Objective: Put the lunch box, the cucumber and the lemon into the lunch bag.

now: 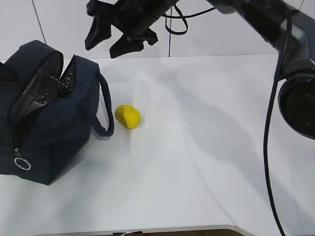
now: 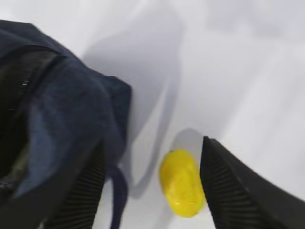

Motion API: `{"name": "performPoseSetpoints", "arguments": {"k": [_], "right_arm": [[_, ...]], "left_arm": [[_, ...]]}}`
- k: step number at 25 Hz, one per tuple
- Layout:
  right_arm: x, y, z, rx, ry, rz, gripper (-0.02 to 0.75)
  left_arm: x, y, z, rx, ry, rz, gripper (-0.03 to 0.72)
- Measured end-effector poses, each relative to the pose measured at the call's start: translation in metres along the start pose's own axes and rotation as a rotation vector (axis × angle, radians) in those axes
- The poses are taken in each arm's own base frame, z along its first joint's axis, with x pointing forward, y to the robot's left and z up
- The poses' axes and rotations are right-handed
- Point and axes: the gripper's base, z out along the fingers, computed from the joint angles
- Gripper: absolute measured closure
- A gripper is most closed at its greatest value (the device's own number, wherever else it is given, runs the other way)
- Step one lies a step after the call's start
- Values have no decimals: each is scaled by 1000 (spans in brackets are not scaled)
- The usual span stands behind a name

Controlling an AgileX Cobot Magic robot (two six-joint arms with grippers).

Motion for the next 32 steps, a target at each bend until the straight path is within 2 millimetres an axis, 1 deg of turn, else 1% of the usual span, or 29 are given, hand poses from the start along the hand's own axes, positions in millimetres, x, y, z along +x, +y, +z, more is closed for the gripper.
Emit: {"name": "performPoseSetpoints", "arguments": {"k": [8, 12, 15, 18, 20, 24, 25, 28, 32], "right_arm": [[-2, -23, -4, 227, 0, -112, 238], [-2, -27, -5, 269, 9, -192, 238], [1, -32, -2, 285, 40, -232, 238], [5, -37, -3, 330, 77, -257, 238], [8, -36, -8, 348, 95, -260, 238], [11, -28, -23, 355, 107, -275, 238], [12, -26, -23, 354, 112, -282, 238], [19, -32, -18, 354, 154, -284, 238], [33, -44, -3, 347, 234, -267, 238]], "left_arm": [[0, 0, 0, 0, 0, 0, 705], [0, 0, 0, -1, 1, 1, 705], [0, 0, 0, -1, 1, 1, 705], [0, 0, 0, -1, 1, 1, 705], [0, 0, 0, -1, 1, 1, 705], [0, 0, 0, -1, 1, 1, 705], [0, 0, 0, -1, 1, 1, 705], [0, 0, 0, 0, 0, 0, 705], [0, 0, 0, 0, 1, 0, 705]]}}
